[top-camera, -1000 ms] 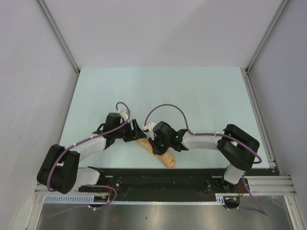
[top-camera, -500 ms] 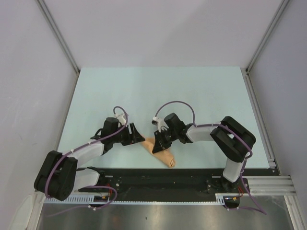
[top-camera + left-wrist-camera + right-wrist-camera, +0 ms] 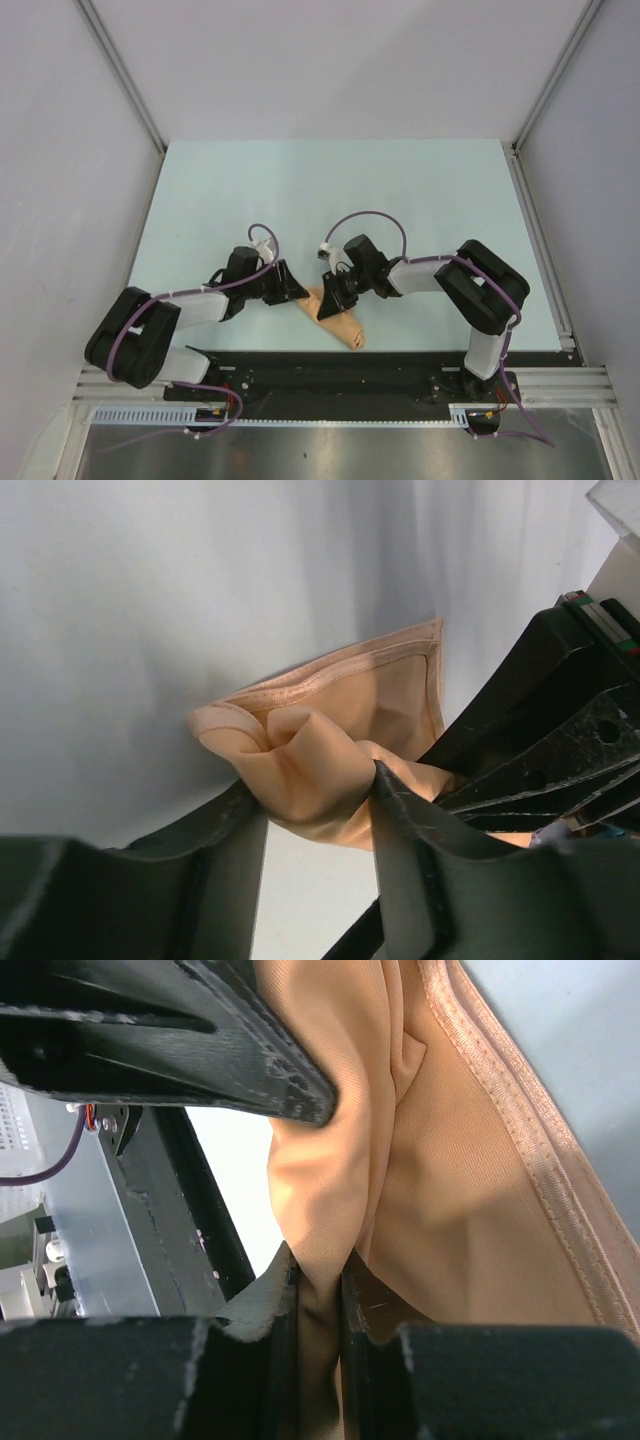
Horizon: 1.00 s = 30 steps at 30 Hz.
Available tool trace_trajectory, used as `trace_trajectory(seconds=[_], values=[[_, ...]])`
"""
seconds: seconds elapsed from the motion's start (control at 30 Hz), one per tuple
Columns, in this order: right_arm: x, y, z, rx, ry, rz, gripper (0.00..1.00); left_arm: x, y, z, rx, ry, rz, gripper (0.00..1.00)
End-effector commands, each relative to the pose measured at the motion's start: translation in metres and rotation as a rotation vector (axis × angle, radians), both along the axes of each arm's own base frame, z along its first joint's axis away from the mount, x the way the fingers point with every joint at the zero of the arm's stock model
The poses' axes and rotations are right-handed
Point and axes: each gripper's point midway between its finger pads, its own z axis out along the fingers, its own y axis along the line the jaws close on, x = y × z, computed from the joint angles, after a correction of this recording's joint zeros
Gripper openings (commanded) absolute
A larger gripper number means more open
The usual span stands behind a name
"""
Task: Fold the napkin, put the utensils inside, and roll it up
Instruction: Roll the napkin with the utensil
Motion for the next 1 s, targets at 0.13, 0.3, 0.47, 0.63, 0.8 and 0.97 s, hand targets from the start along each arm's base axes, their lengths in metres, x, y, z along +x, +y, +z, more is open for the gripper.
trace_trajectory(seconds=[0.13,0.3,0.47,0.63,0.8,0.97], values=[[0.004,-0.007,0.002,-0.043,-0.024,-0.015,0.37,-0.001,-0.016,0.002,-0.035,0.000,-0.049,0.17],[0.018,-0.011,0.044,-0.063,-0.163,-0.041,0.59,0.000,-0.015,-0.001,0.005,0.018,-0.072,0.09],[0.031,-0.013,0.075,-0.161,-0.461,-0.105,0.65,0.002,-0.016,-0.002,0.023,0.027,-0.092,0.05],[0.018,-0.006,0.079,-0.277,-0.713,-0.111,0.67,0.002,-0.016,-0.004,0.042,0.041,-0.110,0.05],[0.011,0.000,0.061,-0.367,-0.806,-0.077,0.68,0.002,-0.017,-0.004,0.045,0.046,-0.115,0.04],[0.003,0.006,0.040,-0.410,-0.816,-0.021,0.66,0.004,-0.017,-0.003,0.046,0.046,-0.112,0.04]])
